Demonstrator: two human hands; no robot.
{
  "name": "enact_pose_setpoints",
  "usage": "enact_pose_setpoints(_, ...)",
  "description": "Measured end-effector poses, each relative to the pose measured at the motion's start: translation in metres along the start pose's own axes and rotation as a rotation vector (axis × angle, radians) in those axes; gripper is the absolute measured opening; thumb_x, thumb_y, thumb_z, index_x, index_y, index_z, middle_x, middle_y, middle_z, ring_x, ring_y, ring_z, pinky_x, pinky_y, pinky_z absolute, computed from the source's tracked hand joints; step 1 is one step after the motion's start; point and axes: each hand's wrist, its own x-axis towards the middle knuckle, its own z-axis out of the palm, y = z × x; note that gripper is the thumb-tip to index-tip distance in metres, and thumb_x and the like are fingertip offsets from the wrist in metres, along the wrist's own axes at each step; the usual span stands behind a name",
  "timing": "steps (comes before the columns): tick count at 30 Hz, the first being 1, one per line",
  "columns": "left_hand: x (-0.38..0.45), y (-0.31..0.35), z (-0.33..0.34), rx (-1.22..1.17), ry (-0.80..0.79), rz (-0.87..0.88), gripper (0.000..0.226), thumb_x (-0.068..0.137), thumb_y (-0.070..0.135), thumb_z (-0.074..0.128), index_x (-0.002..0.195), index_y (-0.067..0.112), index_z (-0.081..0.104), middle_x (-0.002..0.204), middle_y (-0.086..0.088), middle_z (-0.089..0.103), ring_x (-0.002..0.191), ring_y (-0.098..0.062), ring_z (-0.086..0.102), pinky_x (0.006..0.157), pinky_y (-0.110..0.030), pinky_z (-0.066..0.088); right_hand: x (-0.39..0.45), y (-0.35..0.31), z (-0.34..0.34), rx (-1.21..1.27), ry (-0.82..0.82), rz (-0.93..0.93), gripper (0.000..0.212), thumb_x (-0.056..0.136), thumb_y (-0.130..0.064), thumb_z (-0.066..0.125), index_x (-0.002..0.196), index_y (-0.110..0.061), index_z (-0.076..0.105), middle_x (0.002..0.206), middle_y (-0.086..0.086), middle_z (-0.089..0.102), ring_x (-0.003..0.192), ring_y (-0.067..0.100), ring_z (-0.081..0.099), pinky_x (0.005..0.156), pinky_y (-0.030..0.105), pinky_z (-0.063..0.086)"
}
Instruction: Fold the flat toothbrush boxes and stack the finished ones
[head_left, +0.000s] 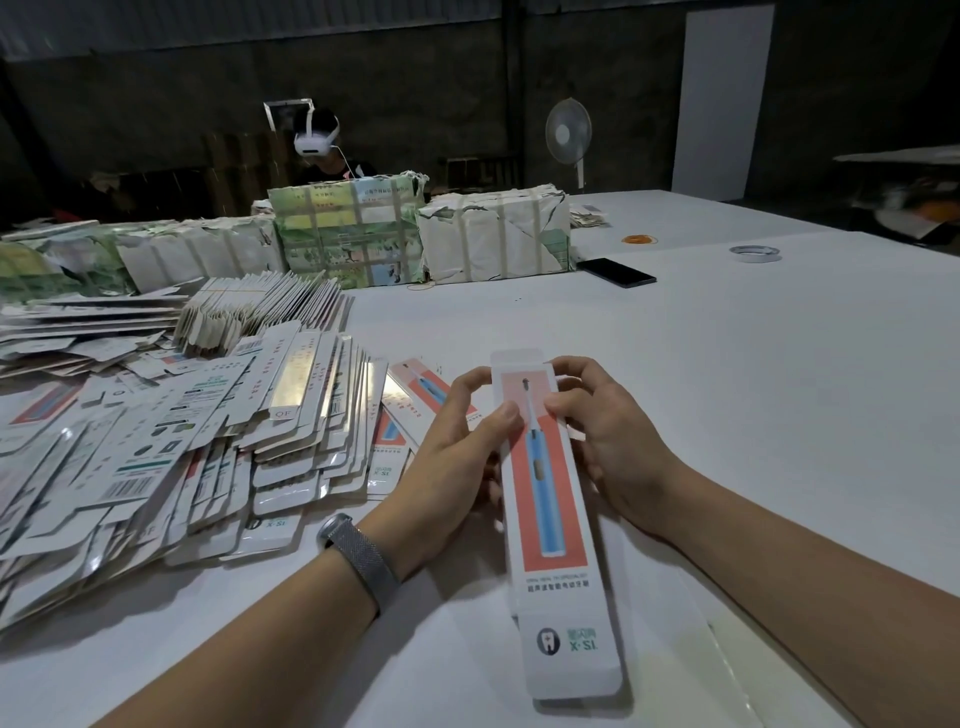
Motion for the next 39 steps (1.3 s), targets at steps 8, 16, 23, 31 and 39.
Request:
enact_pose_setpoints(8, -0.0010, 0.0003, 0.0010, 0.021, -0.011, 0.011, 0.040, 0.083, 0.055, 0.056, 0.121, 0.050, 0.045, 0.089, 0.000, 0.077, 0.085, -0.025, 0.077, 0.069, -0.034, 0.062, -0.0001, -0.0003, -0.0024, 0.055, 0.076, -0.073, 0.022, 0.081, -0.020, 0.061, 0.103, -0.019, 0.056, 0.096, -0.002, 0.070, 0.085, 0.022, 0.073, 0.070, 0.028, 0.058)
enact_pose_setpoints(16, -0.0016, 0.0037, 0.0016, 0.029, 0.013, 0.033, 0.047, 0.080, 0.053, 0.056, 0.125, 0.045, 0.044, 0.098, -0.005, 0.075, 0.083, -0.021, 0.076, 0.069, -0.028, 0.060, 0.0004, -0.0018, -0.0028, 0.094, 0.076, -0.086, 0.028, 0.082, -0.015, 0.065, 0.105, -0.021, 0.050, 0.104, 0.004, 0.061, 0.090, 0.028, 0.074, 0.072, 0.033, 0.059)
enact_pose_setpoints(23, -0.0009, 0.0036, -0.0029, 0.001, -0.006, 0.004, 0.048, 0.084, 0.046, 0.065, 0.128, 0.040, 0.048, 0.102, -0.010, 0.076, 0.086, -0.029, 0.076, 0.076, -0.040, 0.062, -0.0002, -0.0028, -0.0019, 0.003, 0.049, -0.054, 0.025, 0.099, -0.004, 0.053, 0.110, -0.026, 0.061, 0.106, 0.008, 0.068, 0.086, 0.030, 0.073, 0.072, 0.035, 0.062)
enact_pose_setpoints(31, -0.0008, 0.0030, -0.0035, 0.138, -0.063, -0.005, 0.043, 0.084, 0.053, 0.062, 0.124, 0.046, 0.047, 0.095, -0.001, 0.078, 0.083, -0.025, 0.077, 0.073, -0.036, 0.063, -0.0009, -0.0073, 0.0017, -0.052, 0.175, -0.008, 0.026, 0.098, -0.022, 0.061, 0.072, -0.022, 0.059, 0.073, 0.008, 0.065, 0.070, 0.030, 0.070, 0.072, 0.041, 0.061)
enact_pose_setpoints(39, -0.0019, 0.0061, -0.0034, 0.200, -0.118, -0.009, 0.040, 0.086, 0.054, 0.060, 0.123, 0.050, 0.046, 0.096, 0.001, 0.078, 0.084, -0.023, 0.077, 0.074, -0.033, 0.063, 0.0006, -0.0084, 0.0014, -0.053, 0.193, 0.048, 0.034, 0.094, -0.008, 0.059, 0.068, -0.030, 0.065, 0.071, 0.002, 0.063, 0.064, 0.023, 0.065, 0.068, 0.041, 0.059)
